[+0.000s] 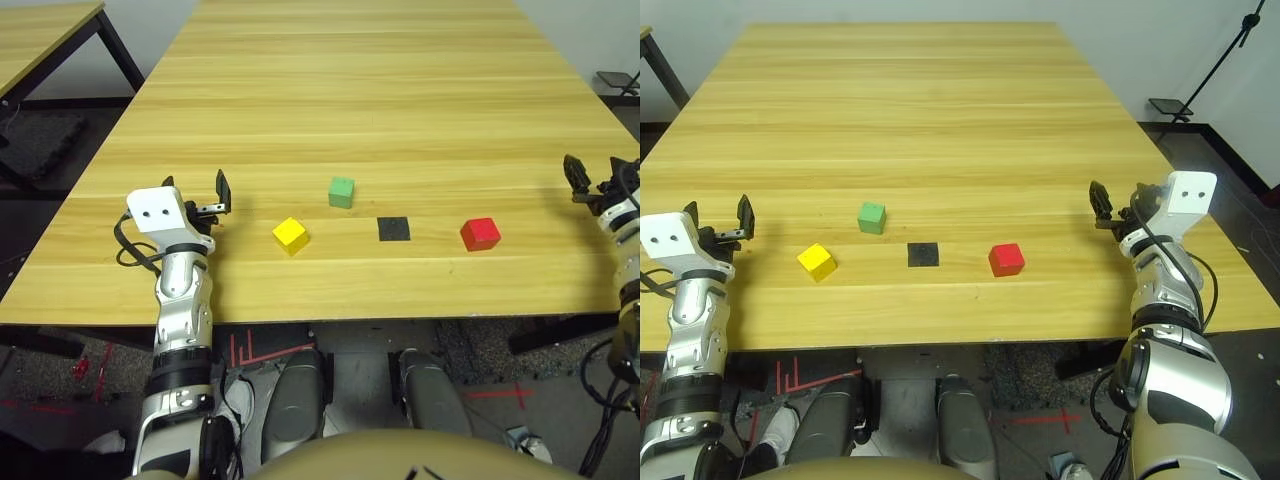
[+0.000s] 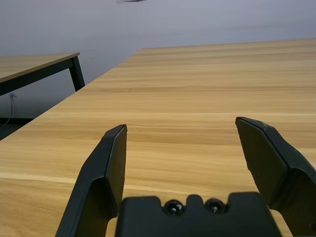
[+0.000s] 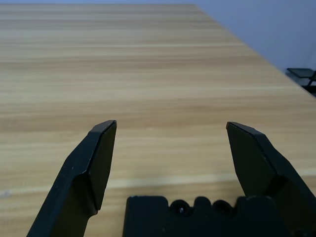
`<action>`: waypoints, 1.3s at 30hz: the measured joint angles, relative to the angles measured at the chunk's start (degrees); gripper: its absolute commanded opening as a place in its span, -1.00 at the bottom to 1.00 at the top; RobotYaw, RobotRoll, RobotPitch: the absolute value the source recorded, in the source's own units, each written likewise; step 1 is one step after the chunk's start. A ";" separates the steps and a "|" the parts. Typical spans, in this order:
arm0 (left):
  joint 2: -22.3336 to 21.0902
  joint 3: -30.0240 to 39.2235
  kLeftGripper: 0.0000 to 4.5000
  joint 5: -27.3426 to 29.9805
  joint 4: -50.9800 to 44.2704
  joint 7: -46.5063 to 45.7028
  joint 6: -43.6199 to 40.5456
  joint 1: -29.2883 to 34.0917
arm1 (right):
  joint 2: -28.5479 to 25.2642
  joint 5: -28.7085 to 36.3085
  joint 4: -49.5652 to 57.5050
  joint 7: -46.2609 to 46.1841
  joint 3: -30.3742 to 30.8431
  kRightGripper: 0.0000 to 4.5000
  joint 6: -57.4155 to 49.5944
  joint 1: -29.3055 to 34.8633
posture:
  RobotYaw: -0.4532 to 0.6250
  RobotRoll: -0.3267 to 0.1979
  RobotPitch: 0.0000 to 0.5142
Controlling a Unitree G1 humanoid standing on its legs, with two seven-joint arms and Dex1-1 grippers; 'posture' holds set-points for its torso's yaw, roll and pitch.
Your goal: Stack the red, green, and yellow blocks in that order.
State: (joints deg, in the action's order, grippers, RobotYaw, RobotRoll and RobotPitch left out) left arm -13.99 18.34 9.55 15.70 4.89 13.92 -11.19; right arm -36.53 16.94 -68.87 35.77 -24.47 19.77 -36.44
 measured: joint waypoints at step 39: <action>-25.37 -24.72 0.99 19.18 -24.27 52.83 -44.01 -13.27 | -7.59 -15.71 16.98 56.37 38.45 1.00 -11.01 -12.51 | 0.23 -0.26 -0.73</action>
State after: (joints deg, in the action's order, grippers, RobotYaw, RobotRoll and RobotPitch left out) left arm -39.36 -6.38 28.74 -8.57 57.72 -30.09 -24.47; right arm -44.12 1.22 -51.89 92.14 13.98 8.76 -48.95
